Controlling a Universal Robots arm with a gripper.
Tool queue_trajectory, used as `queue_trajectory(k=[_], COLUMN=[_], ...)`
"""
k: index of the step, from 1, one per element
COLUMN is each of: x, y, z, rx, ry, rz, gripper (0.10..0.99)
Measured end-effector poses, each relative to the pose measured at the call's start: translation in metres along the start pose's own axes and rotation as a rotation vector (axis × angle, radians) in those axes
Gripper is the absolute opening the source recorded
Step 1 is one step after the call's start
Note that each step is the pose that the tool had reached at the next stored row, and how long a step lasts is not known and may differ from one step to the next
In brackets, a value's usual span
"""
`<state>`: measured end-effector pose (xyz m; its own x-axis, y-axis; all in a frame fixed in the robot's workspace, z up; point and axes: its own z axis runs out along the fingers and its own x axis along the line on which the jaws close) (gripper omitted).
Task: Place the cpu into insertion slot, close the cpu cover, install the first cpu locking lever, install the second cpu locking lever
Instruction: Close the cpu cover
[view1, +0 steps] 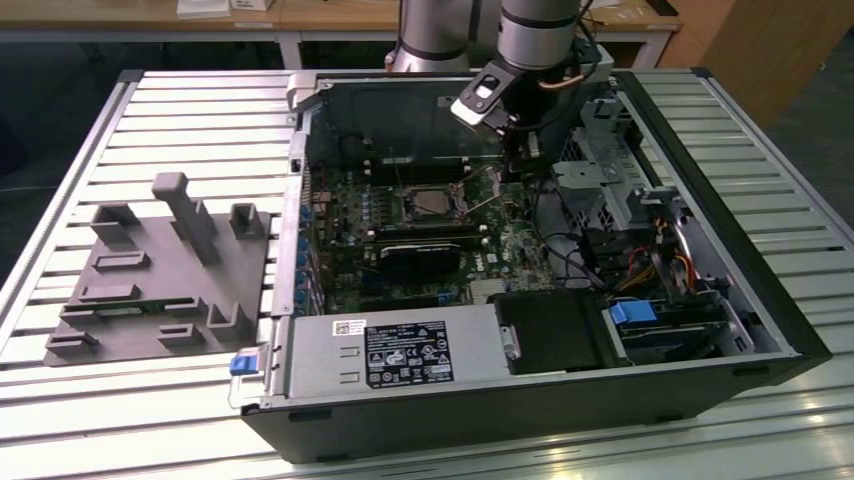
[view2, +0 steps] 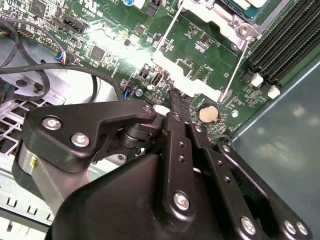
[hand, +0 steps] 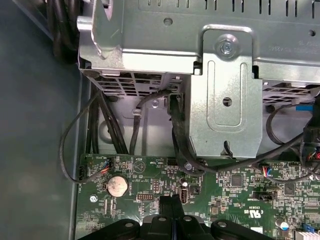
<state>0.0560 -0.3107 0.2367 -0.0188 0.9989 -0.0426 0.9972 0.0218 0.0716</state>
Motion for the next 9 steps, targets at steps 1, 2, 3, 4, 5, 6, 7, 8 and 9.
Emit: queue_trajectory(k=[1,2,3,4,5,6,7,8,9], x=[0.0,0.0001,0.0001,0.0001,0.0001,0.0001,0.0001,0.0,0.0001], y=[0.0,0.0,0.0,0.0001,0.0003,0.0005,0.0006,0.0007,0.0007], z=[0.0,0.0001,0.0003,0.0005,0.0007,0.0009,0.001,0.001,0.0011], rx=[0.0,0.001,0.008,0.02,0.034,0.051,0.063,0.071,0.079], ry=[-0.0002,-0.0005,-0.0008,-0.0018,-0.0035,-0.0051,-0.0058,-0.0064,-0.0069], rz=[0.0,0.0,0.0,-0.001,-0.002,-0.003,-0.003,-0.003,-0.004], gripper=[0.102,0.102,0.102,0.102,0.102,0.102,0.102,0.102,0.102])
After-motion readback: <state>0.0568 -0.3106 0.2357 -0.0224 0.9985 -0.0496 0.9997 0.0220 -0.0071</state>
